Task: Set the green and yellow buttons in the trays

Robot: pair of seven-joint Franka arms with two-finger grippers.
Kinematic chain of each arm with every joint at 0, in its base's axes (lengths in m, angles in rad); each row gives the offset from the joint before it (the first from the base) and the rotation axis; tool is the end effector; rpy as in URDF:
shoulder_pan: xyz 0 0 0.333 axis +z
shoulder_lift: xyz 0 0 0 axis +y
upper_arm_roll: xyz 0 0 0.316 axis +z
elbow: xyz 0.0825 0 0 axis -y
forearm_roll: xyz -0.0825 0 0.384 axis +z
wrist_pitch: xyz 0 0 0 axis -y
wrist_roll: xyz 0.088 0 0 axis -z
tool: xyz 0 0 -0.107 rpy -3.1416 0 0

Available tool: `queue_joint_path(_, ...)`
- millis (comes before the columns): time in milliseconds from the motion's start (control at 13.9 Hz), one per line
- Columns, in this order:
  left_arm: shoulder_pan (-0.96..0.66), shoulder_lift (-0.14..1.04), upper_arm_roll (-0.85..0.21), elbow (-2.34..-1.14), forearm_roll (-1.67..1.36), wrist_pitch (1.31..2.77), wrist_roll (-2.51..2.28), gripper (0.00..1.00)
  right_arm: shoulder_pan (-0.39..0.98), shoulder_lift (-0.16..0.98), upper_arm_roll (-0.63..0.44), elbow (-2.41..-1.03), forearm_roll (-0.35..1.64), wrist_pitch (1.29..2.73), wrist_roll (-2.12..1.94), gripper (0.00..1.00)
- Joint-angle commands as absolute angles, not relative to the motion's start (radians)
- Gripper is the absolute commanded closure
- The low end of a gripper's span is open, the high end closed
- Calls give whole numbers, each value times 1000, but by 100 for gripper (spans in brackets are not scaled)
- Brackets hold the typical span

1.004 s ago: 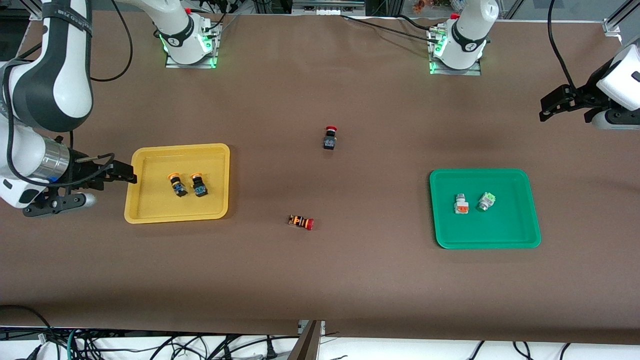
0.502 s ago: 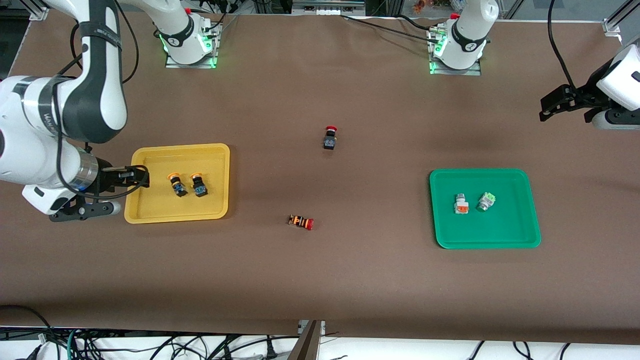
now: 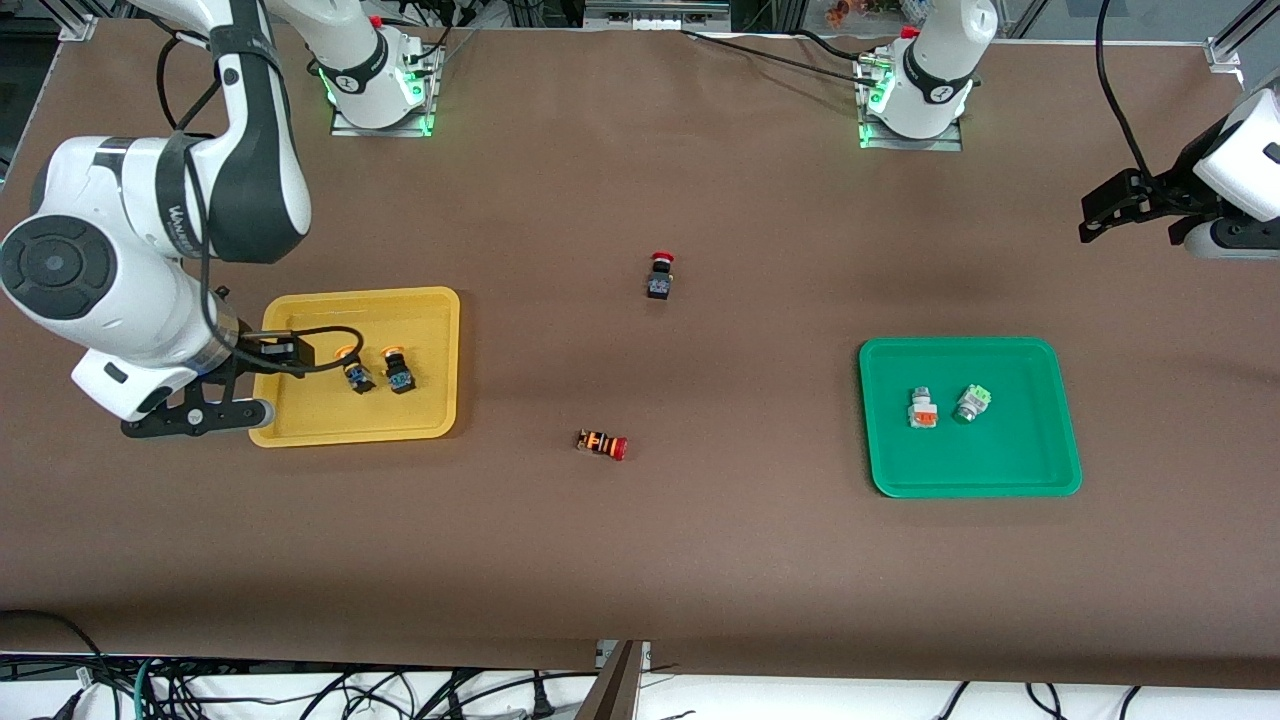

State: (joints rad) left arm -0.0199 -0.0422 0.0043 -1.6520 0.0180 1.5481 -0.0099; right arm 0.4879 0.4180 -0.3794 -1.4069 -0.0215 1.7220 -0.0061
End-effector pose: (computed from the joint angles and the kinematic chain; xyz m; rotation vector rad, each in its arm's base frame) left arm 0.5372 -0.0064 0.6075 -3.1215 0.0091 0.0960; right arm 0.6600 0.1114 0.4728 2.9559 0.2115 -0.0964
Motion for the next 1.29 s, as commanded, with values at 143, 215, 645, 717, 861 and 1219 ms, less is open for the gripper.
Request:
queue_joint_path(143, -26, -26, 9, -1618, 32, 1523, 2, 0, 203, 258, -75, -1488, -80, 1718, 52, 8)
queue_joint_path(215, -26, -26, 11, -1618, 32, 1523, 2, 0, 155, 214, -34, -1529, -80, 1721, 51, 8)
queue_joint_path(645, -26, -26, 11, -1618, 32, 1523, 2, 0, -33, 3, 32, -1673, 64, 1758, 46, 8)
queue_joint_path(717, -26, -26, 11, -1618, 32, 1523, 0, 0, -57, -12, 32, -1689, 121, 1755, 45, 8)
queue_joint_path(861, -26, -26, 11, -1618, 32, 1525, 0, 0, -54, -14, 31, -1680, 121, 1730, 48, 8)
queue_joint_path(1219, -26, -22, 11, -1618, 29, 1523, 2, 0, -46, 9, 23, -1556, 10, 1554, 34, 8)
